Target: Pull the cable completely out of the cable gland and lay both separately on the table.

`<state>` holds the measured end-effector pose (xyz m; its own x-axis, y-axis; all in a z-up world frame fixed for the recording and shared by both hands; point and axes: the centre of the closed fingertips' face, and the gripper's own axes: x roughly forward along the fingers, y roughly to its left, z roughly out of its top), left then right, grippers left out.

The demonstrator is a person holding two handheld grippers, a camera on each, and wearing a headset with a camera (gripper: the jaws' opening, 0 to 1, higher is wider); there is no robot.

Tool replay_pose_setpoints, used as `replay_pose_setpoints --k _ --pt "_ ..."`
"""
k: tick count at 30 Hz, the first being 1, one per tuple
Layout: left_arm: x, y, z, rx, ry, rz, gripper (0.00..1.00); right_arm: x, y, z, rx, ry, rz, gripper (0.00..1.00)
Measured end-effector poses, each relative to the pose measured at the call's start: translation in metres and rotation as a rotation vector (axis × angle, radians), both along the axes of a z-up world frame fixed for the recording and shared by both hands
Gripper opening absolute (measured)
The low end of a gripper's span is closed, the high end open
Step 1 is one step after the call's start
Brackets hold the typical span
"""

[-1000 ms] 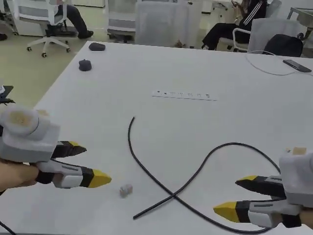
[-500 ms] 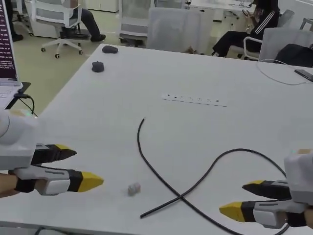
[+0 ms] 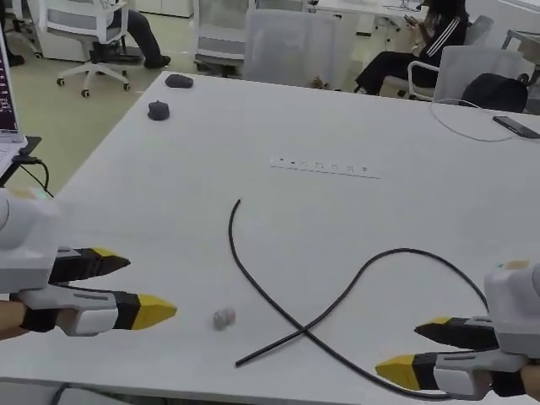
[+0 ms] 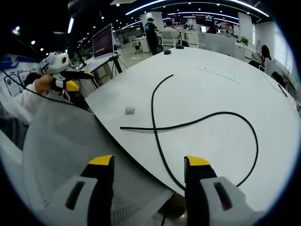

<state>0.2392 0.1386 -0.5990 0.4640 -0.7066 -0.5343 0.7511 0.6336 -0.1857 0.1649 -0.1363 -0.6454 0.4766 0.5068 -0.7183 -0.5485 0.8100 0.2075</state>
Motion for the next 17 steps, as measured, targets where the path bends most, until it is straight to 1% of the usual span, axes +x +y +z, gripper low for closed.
replay_pose_setpoints --k 6,13,17 --pt "-0.0039 -0.0009 0.0004 -0.007 -0.001 -0.003 0.65 -0.0006 0.0009 0.0015 -0.001 -0.005 -0.001 0.61" --pt "-0.0069 -0.0005 0.0025 -0.007 0.001 -0.011 0.65 -0.0062 0.0051 0.0031 -0.005 -0.007 0.004 0.61" --pt "-0.0065 -0.0003 0.0062 -0.008 -0.008 -0.012 0.65 -0.0079 0.0047 0.004 -0.006 -0.005 0.009 0.61"
